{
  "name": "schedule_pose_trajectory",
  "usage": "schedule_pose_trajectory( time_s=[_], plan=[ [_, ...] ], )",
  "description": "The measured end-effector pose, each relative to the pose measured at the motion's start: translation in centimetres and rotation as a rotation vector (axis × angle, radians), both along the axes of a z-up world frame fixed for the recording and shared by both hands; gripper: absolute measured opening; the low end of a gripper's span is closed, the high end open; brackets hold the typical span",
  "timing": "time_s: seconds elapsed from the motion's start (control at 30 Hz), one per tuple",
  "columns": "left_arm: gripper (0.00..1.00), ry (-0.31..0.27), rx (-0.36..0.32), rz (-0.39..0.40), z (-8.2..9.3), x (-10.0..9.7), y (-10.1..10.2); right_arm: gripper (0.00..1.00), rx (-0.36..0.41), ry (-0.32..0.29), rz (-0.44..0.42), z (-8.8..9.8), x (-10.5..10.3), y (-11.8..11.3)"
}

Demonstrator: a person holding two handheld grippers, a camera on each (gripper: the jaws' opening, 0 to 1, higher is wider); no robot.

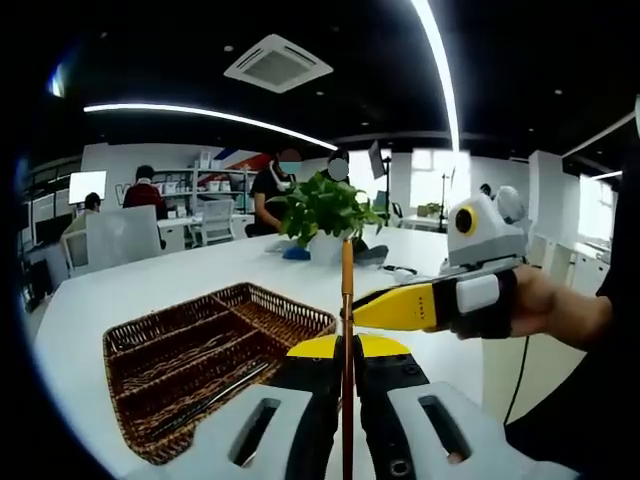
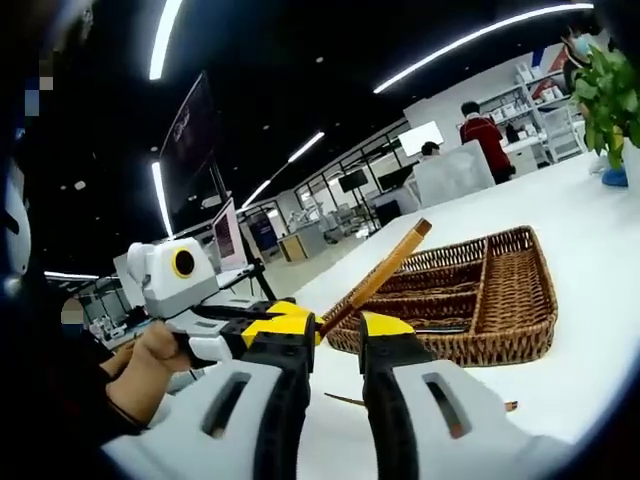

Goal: Arrange the knives, forks, and spoons in their matching storage slots by inserting each utensil handle-first until every utensil is classified and aligned in the correct compartment

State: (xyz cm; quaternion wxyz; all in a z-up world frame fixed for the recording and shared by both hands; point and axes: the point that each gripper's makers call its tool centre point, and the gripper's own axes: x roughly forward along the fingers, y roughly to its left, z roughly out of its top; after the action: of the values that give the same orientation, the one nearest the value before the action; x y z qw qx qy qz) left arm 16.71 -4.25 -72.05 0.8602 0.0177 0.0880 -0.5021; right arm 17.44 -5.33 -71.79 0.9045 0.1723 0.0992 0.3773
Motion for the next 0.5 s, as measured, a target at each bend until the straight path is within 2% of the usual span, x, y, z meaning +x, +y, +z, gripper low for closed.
schedule_pose_trajectory(
  time_s=[0.07,0.37,0.5],
  plan=[
    [0.04,-0.001,0.001,-0.003,0.03,-0.06,-0.05,0.09,0.009,0.001,-0.001,0.09,-0.10,0.05],
    [0.04,-0.017,0.023,-0.016,-0.11,-0.40,-0.28,0.05,0.085,0.018,0.027,0.89,-0.38,0.49],
    [0.04,-0.018,0.030,-0.025,-0.18,-0.54,-0.42,0.04,0.087,0.020,0.029,0.95,-0.45,0.59]
  ],
)
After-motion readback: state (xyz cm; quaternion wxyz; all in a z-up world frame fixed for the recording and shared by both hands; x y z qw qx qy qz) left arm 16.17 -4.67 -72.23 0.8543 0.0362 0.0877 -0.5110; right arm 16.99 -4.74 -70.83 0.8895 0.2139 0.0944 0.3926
